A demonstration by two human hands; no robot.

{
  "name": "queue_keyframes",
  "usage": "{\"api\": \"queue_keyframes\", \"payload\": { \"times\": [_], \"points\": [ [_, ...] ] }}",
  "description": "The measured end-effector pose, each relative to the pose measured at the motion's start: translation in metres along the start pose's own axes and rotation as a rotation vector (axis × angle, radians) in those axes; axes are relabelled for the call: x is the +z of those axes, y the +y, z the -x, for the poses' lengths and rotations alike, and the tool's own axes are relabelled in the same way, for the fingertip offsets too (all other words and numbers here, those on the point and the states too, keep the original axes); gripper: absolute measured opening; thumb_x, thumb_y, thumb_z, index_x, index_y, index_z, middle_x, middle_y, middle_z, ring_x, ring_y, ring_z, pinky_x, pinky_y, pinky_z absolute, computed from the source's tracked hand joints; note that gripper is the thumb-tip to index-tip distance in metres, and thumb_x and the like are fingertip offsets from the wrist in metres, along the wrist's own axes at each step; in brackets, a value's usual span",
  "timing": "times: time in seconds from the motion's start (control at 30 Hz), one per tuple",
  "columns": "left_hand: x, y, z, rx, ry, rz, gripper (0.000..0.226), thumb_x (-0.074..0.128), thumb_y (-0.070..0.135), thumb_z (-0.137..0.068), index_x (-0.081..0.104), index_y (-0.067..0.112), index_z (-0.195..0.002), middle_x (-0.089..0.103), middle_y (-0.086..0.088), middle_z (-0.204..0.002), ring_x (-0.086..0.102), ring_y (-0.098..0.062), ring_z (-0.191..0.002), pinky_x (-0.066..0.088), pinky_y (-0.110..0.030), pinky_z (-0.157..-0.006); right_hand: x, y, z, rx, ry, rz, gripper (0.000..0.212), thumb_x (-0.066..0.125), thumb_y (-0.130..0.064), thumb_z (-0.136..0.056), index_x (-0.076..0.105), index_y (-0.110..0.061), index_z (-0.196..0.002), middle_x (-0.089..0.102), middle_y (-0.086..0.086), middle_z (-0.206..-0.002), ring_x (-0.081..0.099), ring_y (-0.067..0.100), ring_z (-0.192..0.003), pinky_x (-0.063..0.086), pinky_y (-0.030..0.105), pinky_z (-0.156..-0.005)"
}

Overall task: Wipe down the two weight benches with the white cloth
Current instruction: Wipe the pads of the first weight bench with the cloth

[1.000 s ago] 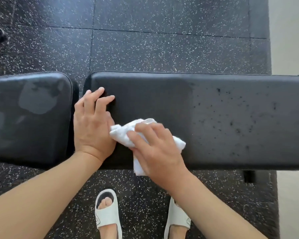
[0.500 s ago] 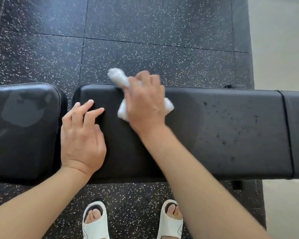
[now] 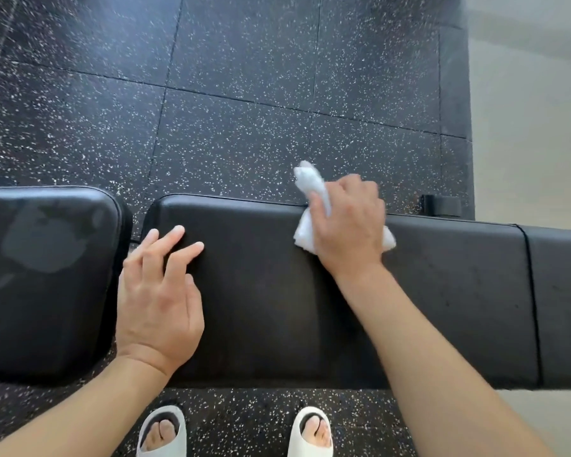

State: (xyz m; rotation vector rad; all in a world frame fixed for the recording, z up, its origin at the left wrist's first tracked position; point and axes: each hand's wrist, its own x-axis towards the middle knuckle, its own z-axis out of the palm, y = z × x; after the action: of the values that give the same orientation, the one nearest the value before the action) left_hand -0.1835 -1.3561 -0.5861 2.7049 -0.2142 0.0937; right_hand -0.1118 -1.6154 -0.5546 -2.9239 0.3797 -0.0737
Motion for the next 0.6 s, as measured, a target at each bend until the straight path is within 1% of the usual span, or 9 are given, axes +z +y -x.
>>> {"api": "queue_keyframes", "payload": {
  "times": [0.1, 0.17, 0.27, 0.37, 0.43, 0.47, 0.5, 0.53, 0.6],
  "points": [
    [0.000, 0.001, 0.000, -0.002, 0.006, 0.004, 0.043, 0.046, 0.011, -0.093, 0.062, 0.008, -0.133, 0.052, -0.015, -0.151, 0.040, -0.047, -0.145, 0.034, -0.060, -0.120, 0.028, -0.090, -0.014, -0.182, -0.106, -0.001, 0.035, 0.039, -0.046, -0.103, 0.067, -0.024, -0.106, 0.059, 0.001, -0.113, 0.051, 0.030, -0.106, 0.030, 0.039, -0.074],
    [0.001, 0.000, -0.002, -0.011, 0.006, 0.017, 0.041, 0.047, 0.010, -0.092, 0.060, 0.008, -0.130, 0.052, -0.018, -0.148, 0.040, -0.048, -0.144, 0.034, -0.061, -0.119, 0.044, -0.141, -0.022, -0.274, -0.137, -0.068, 0.036, 0.042, -0.049, -0.104, 0.068, -0.024, -0.107, 0.060, -0.001, -0.114, 0.052, 0.027, -0.108, 0.035, 0.039, -0.078],
    [0.002, 0.000, -0.001, -0.027, 0.010, 0.019, 0.039, 0.047, 0.010, -0.091, 0.059, 0.009, -0.128, 0.051, -0.018, -0.147, 0.039, -0.048, -0.144, 0.033, -0.058, -0.120, 0.053, -0.166, -0.029, -0.341, -0.218, -0.136, 0.037, 0.042, -0.049, -0.105, 0.069, -0.024, -0.109, 0.061, -0.001, -0.113, 0.053, 0.025, -0.109, 0.039, 0.040, -0.082],
    [0.002, 0.000, -0.001, -0.008, 0.001, 0.009, 0.043, 0.046, 0.010, -0.091, 0.060, 0.009, -0.131, 0.051, -0.016, -0.149, 0.039, -0.047, -0.145, 0.033, -0.059, -0.121, 0.044, -0.129, -0.024, -0.429, -0.156, -0.137, 0.041, 0.039, -0.053, -0.106, 0.067, -0.023, -0.108, 0.058, 0.000, -0.113, 0.050, 0.025, -0.108, 0.040, 0.038, -0.080],
    [0.001, -0.002, -0.001, 0.002, -0.005, 0.007, 0.045, 0.045, 0.011, -0.092, 0.060, 0.010, -0.134, 0.050, -0.015, -0.152, 0.039, -0.047, -0.146, 0.033, -0.060, -0.121, 0.033, -0.077, -0.020, -0.450, -0.163, -0.134, 0.044, 0.037, -0.051, -0.106, 0.066, -0.019, -0.106, 0.058, 0.004, -0.112, 0.051, 0.030, -0.106, 0.045, 0.042, -0.082],
    [0.001, -0.002, -0.001, 0.004, -0.006, 0.006, 0.045, 0.044, 0.012, -0.093, 0.061, 0.010, -0.134, 0.050, -0.014, -0.153, 0.039, -0.046, -0.146, 0.033, -0.061, -0.120, 0.026, -0.046, -0.018, -0.439, -0.163, -0.087, 0.047, 0.031, -0.050, -0.106, 0.067, -0.018, -0.107, 0.057, 0.005, -0.111, 0.050, 0.032, -0.105, 0.045, 0.045, -0.085],
    [0.001, -0.003, 0.000, 0.007, -0.009, 0.003, 0.045, 0.044, 0.012, -0.093, 0.061, 0.010, -0.135, 0.049, -0.014, -0.154, 0.039, -0.046, -0.147, 0.033, -0.061, -0.120, 0.019, -0.012, -0.017, -0.406, -0.139, -0.052, 0.050, 0.028, -0.048, -0.106, 0.067, -0.017, -0.106, 0.057, 0.006, -0.109, 0.050, 0.032, -0.102, 0.045, 0.047, -0.086],
    [0.002, -0.003, 0.000, 0.008, -0.012, 0.003, 0.045, 0.043, 0.013, -0.094, 0.060, 0.010, -0.135, 0.049, -0.014, -0.154, 0.039, -0.046, -0.147, 0.033, -0.061, -0.120, 0.012, 0.019, -0.015, -0.344, -0.088, -0.075, 0.048, 0.032, -0.046, -0.106, 0.068, -0.014, -0.104, 0.058, 0.008, -0.105, 0.050, 0.033, -0.097, 0.044, 0.048, -0.086],
    [0.001, -0.002, -0.001, 0.006, -0.020, 0.007, 0.045, 0.041, 0.015, -0.095, 0.059, 0.012, -0.136, 0.049, -0.015, -0.154, 0.039, -0.046, -0.147, 0.032, -0.059, -0.121, 0.001, 0.057, -0.008, -0.181, 0.007, -0.183, 0.037, 0.048, -0.041, -0.103, 0.067, -0.010, -0.101, 0.059, 0.010, -0.100, 0.049, 0.032, -0.091, 0.043, 0.047, -0.084]
  ]
}}
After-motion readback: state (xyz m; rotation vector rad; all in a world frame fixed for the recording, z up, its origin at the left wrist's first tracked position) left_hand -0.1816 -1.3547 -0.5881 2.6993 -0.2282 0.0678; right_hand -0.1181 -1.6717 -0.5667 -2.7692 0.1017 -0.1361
